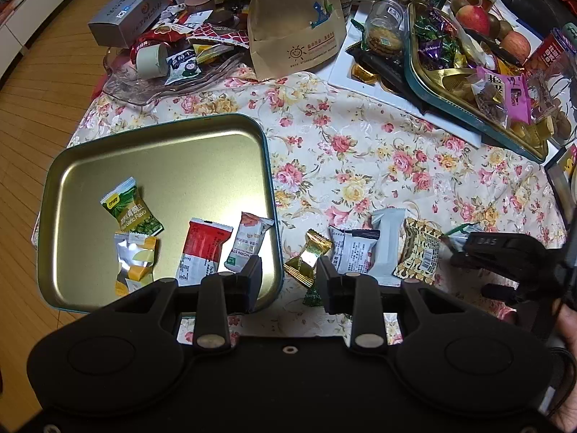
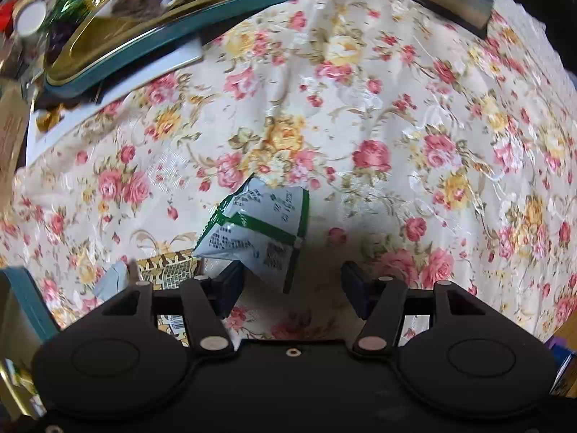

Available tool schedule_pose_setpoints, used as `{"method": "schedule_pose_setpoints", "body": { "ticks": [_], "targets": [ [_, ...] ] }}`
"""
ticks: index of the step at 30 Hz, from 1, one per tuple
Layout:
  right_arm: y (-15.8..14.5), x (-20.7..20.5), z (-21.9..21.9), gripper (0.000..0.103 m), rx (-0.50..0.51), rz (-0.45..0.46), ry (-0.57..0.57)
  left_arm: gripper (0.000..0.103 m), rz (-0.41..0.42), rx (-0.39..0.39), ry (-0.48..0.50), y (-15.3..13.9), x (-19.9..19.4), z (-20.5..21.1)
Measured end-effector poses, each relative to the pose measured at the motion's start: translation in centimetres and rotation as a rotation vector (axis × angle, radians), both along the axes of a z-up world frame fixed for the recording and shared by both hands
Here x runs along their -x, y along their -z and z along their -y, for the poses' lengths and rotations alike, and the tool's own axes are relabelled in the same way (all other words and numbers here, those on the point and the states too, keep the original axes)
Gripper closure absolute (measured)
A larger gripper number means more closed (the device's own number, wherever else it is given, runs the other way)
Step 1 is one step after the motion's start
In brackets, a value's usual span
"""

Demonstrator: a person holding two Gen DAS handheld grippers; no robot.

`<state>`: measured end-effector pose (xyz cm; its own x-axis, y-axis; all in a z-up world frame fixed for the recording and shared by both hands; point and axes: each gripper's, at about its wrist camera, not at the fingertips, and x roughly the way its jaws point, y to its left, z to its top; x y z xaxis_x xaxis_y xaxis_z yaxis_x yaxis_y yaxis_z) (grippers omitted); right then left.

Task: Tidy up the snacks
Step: 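Grasp the green-white QR-code packet with the right tool while the left tool moves toward the gold-patterned packet, then grasp the gold-patterned wafer packet with the left tool while the right tool holds the green-white packet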

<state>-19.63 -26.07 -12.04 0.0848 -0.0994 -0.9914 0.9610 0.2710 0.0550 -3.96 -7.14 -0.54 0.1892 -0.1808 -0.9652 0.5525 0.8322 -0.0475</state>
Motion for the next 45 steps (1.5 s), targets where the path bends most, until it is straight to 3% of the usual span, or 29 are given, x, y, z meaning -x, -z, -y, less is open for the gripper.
{"method": "schedule_pose_setpoints", "body": {
  "ticks": [7,11,21,24,27,34,45],
  "targets": [
    [-2.4,1.3,1.7,0.038,0.035,0.156,0.039,0.061,-0.009,0.022,-0.002,-0.4,0.1,0.3],
    [-3.0,0.4,2.0,0.037,0.088,0.136,-0.017,0.061,-0.022,0.025,0.001,-0.2,0.2,0.5],
    [0.1,-1.9,1.7,0.036,0.059,0.053,-0.038,0.061,-0.035,0.027,-0.002,-0.1,0.2,0.4],
    [0.1,-2.1,1.3,0.042,0.084,0.024,-0.062,0.061,-0.038,0.030,-0.002,-0.1,0.1,0.4],
    [-0.3,-2.1,0.9,0.077,0.103,0.002,-0.081,0.061,-0.036,0.029,-0.003,-0.1,0.1,0.4],
    [-1.3,-0.5,1.1,0.081,0.067,0.018,-0.086,0.061,-0.031,0.003,0.009,0.5,0.4,1.1],
    [-5.1,2.8,1.5,0.082,0.053,0.071,-0.130,0.062,-0.061,0.041,0.034,1.4,1.6,4.6]
  ]
}}
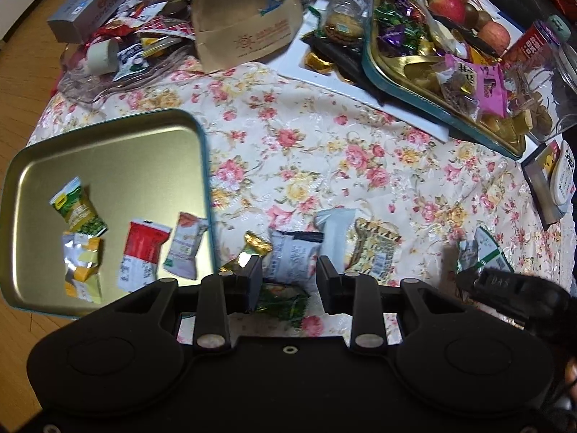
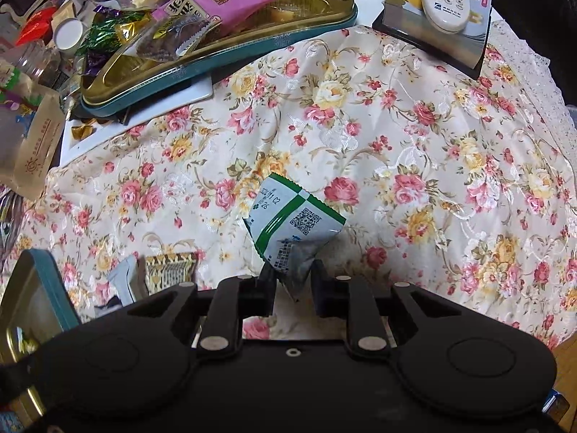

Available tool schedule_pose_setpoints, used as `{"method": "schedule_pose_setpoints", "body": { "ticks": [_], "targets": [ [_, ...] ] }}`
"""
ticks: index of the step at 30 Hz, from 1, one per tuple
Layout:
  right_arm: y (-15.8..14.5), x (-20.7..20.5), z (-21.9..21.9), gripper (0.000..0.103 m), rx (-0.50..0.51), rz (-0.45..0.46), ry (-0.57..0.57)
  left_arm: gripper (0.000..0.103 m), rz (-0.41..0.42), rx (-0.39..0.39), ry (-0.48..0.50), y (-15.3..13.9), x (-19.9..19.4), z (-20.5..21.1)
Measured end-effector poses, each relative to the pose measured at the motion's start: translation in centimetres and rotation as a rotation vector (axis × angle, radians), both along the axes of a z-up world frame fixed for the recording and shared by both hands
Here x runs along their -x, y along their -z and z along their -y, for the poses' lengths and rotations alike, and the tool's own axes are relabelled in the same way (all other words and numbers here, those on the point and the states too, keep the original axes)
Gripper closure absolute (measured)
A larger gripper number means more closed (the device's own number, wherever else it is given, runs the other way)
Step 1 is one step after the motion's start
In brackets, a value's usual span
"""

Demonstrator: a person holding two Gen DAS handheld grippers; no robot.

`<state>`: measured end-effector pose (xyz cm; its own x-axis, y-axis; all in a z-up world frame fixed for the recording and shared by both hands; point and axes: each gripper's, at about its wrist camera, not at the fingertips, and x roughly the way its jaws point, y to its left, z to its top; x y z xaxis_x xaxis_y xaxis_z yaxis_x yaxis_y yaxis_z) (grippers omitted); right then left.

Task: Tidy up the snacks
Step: 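Grasp the gold-patterned wafer packet with the left tool while the right tool holds the green-white packet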

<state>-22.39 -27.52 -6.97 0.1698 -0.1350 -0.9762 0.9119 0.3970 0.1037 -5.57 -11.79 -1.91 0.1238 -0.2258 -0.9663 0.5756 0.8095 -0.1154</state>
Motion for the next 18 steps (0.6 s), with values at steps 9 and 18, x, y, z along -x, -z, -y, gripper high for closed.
{"method": "schedule_pose_setpoints", "body": {
  "ticks": [9,18],
  "targets": [
    [-1.1,2.1,-0.2,0.081,-0.001,0.047,-0.031,0.062,-0.020,0.026,0.091,2.8,2.9,4.8],
    [-2.8,3.5,-0.2,0.081,0.001,0.102,-0.035,0.062,0.007,0.020,0.117,4.6,4.2,6.6]
  ]
}}
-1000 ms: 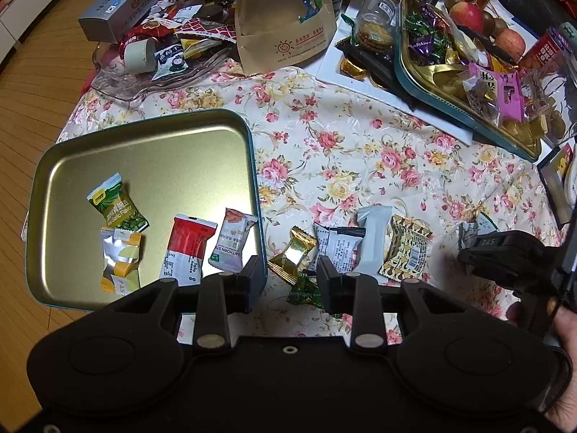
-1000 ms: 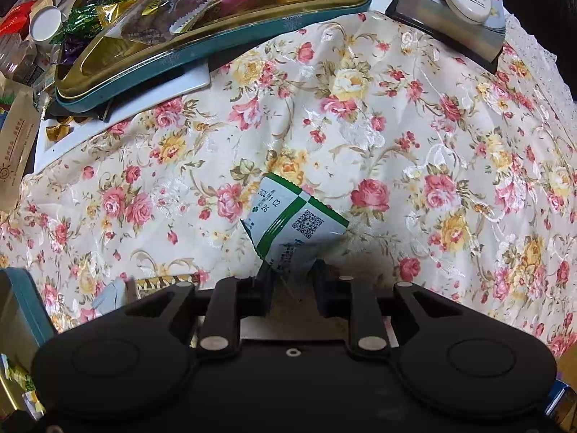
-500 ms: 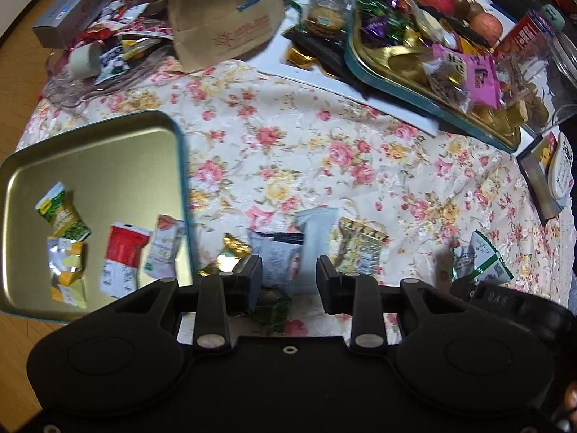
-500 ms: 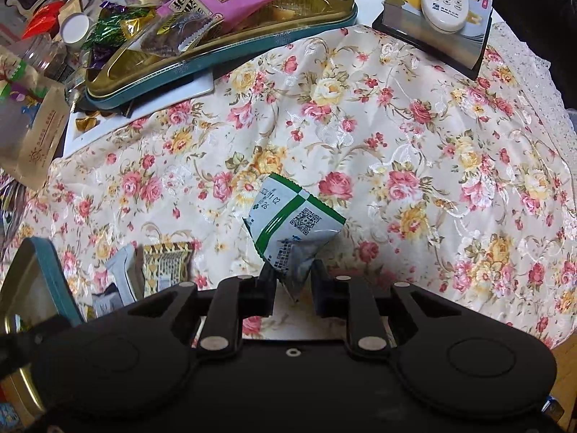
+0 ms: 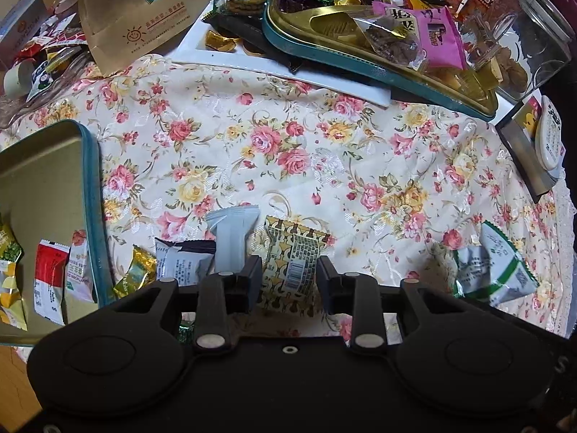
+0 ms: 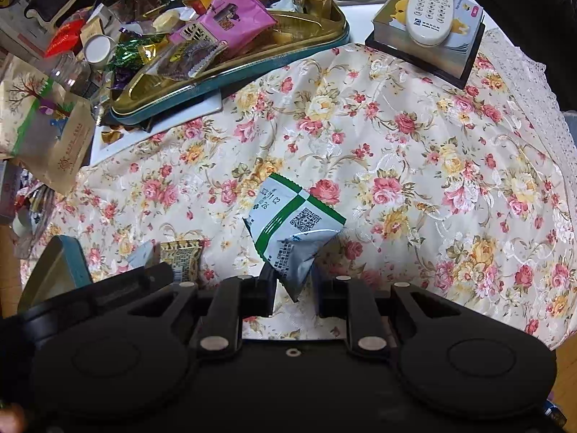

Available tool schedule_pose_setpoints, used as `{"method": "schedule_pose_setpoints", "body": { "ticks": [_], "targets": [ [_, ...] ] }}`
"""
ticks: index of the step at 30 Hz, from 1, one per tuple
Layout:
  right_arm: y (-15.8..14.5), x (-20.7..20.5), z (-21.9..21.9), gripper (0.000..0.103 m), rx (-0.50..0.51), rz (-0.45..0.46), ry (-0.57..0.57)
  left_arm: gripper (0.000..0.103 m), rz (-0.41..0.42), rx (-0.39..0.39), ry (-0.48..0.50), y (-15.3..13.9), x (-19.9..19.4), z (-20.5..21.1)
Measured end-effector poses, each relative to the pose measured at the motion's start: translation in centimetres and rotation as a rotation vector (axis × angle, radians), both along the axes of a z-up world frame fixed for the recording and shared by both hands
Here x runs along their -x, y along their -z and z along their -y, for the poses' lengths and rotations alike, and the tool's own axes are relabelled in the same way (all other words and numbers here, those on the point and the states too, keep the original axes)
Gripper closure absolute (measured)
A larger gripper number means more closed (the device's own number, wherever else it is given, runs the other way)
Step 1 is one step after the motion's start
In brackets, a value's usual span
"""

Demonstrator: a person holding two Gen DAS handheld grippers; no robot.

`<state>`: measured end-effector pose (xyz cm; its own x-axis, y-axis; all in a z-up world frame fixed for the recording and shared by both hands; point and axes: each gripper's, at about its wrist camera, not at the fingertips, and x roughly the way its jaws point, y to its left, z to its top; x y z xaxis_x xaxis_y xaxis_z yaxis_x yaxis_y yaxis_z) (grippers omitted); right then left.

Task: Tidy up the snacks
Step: 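Grasp the gold-patterned wafer packet with the left tool while the right tool holds the green-white packet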

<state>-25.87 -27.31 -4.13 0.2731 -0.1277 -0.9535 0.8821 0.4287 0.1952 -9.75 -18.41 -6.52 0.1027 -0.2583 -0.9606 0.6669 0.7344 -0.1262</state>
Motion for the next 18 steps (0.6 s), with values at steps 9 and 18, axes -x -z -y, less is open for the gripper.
{"method": "schedule_pose_setpoints", "body": {
  "ticks": [9,18],
  "targets": [
    [-1.3,1.0,-0.7,0.081,0.086,-0.004,-0.054,0.062,0.043,-0.075,0.027,2.2,1.4,1.8],
    [-0.8,3.5,0.3,0.081,0.065,-0.005,-0.015,0.057,0.002,-0.125,0.017,4.1,2.2,3.0]
  ]
}}
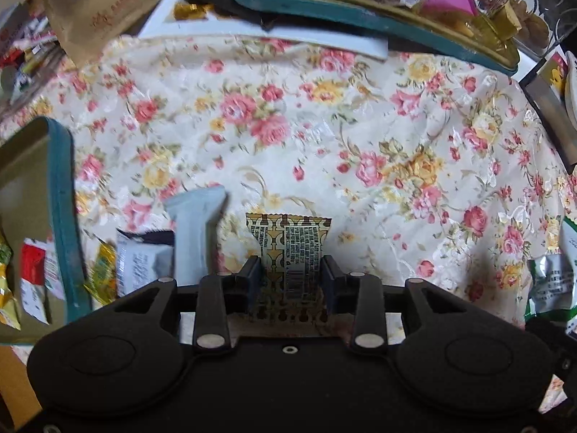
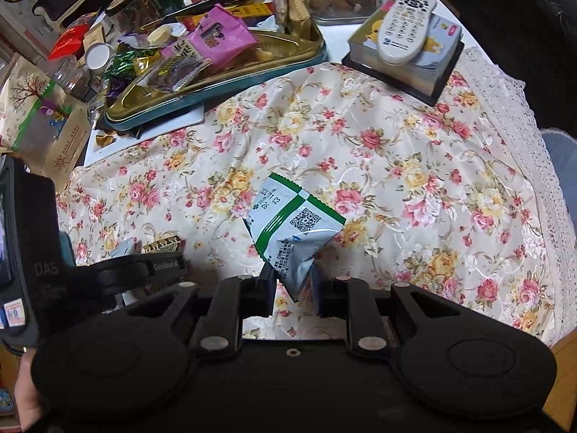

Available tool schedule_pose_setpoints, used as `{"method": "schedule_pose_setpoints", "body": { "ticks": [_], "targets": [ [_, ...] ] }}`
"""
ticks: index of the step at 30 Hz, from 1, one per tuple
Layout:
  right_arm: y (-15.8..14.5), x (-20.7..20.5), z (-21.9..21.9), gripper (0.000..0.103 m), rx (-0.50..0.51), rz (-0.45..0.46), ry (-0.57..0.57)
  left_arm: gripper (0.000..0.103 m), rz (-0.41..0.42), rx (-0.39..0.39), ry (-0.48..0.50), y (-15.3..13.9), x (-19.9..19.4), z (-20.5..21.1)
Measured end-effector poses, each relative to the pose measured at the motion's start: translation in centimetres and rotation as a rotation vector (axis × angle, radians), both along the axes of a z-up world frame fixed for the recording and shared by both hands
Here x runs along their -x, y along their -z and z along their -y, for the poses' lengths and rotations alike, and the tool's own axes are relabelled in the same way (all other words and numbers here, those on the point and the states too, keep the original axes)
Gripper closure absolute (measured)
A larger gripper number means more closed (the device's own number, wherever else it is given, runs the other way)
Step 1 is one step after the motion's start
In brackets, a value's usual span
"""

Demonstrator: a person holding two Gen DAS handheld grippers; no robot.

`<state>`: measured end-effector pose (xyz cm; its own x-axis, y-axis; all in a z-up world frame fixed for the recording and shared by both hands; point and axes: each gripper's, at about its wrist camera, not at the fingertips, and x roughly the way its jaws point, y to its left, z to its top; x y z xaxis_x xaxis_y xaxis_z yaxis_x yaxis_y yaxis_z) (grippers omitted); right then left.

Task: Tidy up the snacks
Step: 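Grasp the gold-patterned wafer packet with the left tool while the right tool holds the green-white packet, then carry both packets over the small gold tray and open both tools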

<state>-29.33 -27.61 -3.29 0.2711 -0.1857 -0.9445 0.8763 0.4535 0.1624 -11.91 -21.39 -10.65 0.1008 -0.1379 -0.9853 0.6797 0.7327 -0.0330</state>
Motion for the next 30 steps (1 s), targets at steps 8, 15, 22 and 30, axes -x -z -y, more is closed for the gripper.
{"method": "schedule_pose_setpoints", "body": {
  "ticks": [8,15,22,30],
  "targets": [
    [0.1,1.2,0.5,0.082,0.000,0.002,0.016,0.060,0.009,0.006,-0.025,0.5,0.3,0.5],
    [-0.2,1.0,0.1,0.081,0.035,-0.012,0.000,0.063,-0.003,0.024,-0.031,0.0,0.7,0.5],
    [0.0,0.9,0.1,0.081,0.036,-0.028,0.016,0.063,0.021,0.029,-0.028,-1.8,0.5,0.4],
    [0.0,0.6,0.2,0.081,0.013,-0.028,0.020,0.063,0.031,0.040,-0.008,-3.9,0.5,-0.5]
  ]
}}
